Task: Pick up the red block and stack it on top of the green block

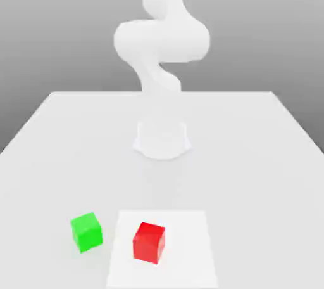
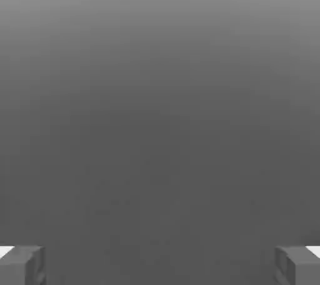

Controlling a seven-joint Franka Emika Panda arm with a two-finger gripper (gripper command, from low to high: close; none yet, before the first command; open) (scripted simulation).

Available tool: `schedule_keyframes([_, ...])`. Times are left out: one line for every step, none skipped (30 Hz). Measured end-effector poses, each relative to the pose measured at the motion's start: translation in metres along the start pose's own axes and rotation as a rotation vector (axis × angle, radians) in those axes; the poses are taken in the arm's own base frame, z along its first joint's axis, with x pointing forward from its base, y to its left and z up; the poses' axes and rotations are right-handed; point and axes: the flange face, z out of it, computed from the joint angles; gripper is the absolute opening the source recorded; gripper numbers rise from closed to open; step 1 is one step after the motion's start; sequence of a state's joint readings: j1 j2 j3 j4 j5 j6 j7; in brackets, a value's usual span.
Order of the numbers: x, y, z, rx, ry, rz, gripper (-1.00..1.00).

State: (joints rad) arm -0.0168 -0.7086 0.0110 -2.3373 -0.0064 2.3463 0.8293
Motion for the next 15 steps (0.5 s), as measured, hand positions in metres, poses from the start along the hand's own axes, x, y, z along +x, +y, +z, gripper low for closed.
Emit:
schedule_keyframes([-0.002,0.003,0.025,-0.031,-0.02,0.011,0.0])
schedule_keyframes([-0.005,0.007,0.048,-0.059,-0.039,0.022,0.0])
schedule_keyframes([-0.008,0.012,0.071,-0.087,-0.057,0.033,0.0])
schedule_keyframes([-0.012,0.017,0.093,-0.115,-0.076,0.044,0.0])
schedule_keyframes([-0.016,0.023,0.114,-0.142,-0.095,0.055,0.0])
schedule_keyframes([-0.021,0.031,0.135,-0.17,-0.113,0.066,0.0])
schedule_keyframes([-0.027,0.038,0.155,-0.197,-0.132,0.077,0.0])
schedule_keyframes([-0.033,0.047,0.175,-0.224,-0.151,0.088,0.0])
schedule_keyframes([-0.04,0.056,0.194,-0.251,-0.17,0.1,0.0])
schedule_keyframes([-0.047,0.066,0.212,-0.277,-0.189,0.111,0.0])
schedule_keyframes([-0.055,0.076,0.23,-0.304,-0.208,0.123,0.0])
schedule_keyframes([-0.063,0.087,0.247,-0.33,-0.227,0.134,0.0])
schedule_keyframes([-0.072,0.098,0.263,-0.356,-0.247,0.146,0.0])
schedule_keyframes([-0.081,0.11,0.278,-0.382,-0.266,0.157,0.0])
schedule_keyframes([-0.091,0.122,0.293,-0.408,-0.286,0.17,0.0])
